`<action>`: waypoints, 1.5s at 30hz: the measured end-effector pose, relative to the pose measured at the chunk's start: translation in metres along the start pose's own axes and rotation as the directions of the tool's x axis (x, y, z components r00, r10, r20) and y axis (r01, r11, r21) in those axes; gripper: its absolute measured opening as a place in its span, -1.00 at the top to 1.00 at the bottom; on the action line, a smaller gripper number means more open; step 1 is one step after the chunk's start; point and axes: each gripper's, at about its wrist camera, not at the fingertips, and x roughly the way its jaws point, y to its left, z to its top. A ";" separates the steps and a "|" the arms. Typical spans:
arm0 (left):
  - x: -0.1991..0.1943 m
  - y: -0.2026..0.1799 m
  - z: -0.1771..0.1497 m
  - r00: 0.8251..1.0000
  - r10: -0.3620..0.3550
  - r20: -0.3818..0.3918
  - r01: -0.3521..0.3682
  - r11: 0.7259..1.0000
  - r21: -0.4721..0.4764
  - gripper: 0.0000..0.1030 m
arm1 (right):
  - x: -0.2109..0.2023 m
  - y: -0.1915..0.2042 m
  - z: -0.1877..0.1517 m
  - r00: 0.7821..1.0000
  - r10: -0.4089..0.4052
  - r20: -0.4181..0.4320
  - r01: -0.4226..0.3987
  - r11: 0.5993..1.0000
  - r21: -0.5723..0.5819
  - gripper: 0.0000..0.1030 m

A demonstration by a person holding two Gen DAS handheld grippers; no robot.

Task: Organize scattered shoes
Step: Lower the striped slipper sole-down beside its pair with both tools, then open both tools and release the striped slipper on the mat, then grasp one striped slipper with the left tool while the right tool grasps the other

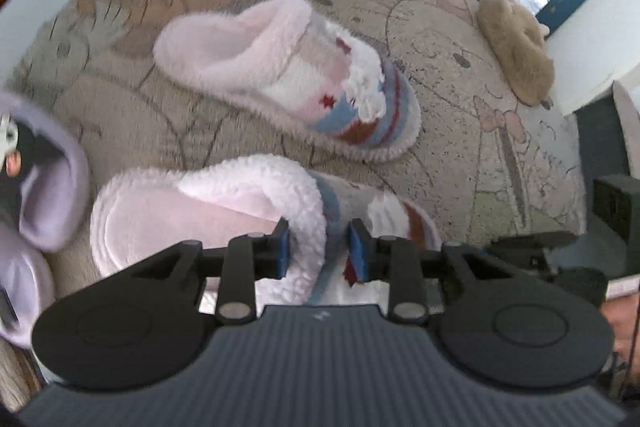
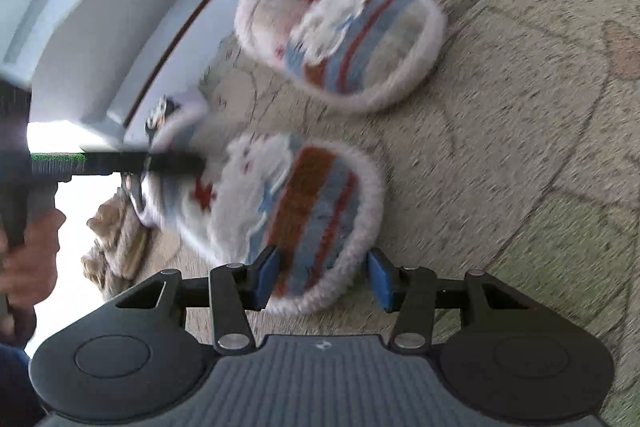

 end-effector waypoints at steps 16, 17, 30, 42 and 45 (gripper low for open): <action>0.016 0.004 0.007 0.996 0.079 0.029 -0.081 0.994 0.077 -0.37 | -0.001 0.041 -0.011 0.988 -0.134 0.078 0.145 0.978 -0.152 -0.31; 0.017 0.003 0.007 0.996 0.086 0.034 -0.088 0.993 0.076 -0.38 | -0.002 0.044 -0.009 0.984 -0.154 0.088 0.167 0.970 -0.178 -0.31; 0.029 -0.008 0.003 0.990 0.132 0.057 -0.137 0.985 0.100 -0.83 | 0.010 0.061 -0.010 0.965 -0.218 0.146 0.257 0.893 -0.370 -0.56; 0.043 -0.015 -0.004 0.994 0.091 0.061 -0.098 0.987 0.128 -1.00 | 0.028 0.061 -0.020 0.968 -0.216 0.127 0.250 0.873 -0.418 -0.75; 0.044 -0.021 -0.007 0.992 0.094 0.079 -0.105 0.981 0.161 -0.95 | 0.036 0.068 -0.024 0.961 -0.241 0.138 0.277 0.847 -0.453 -0.85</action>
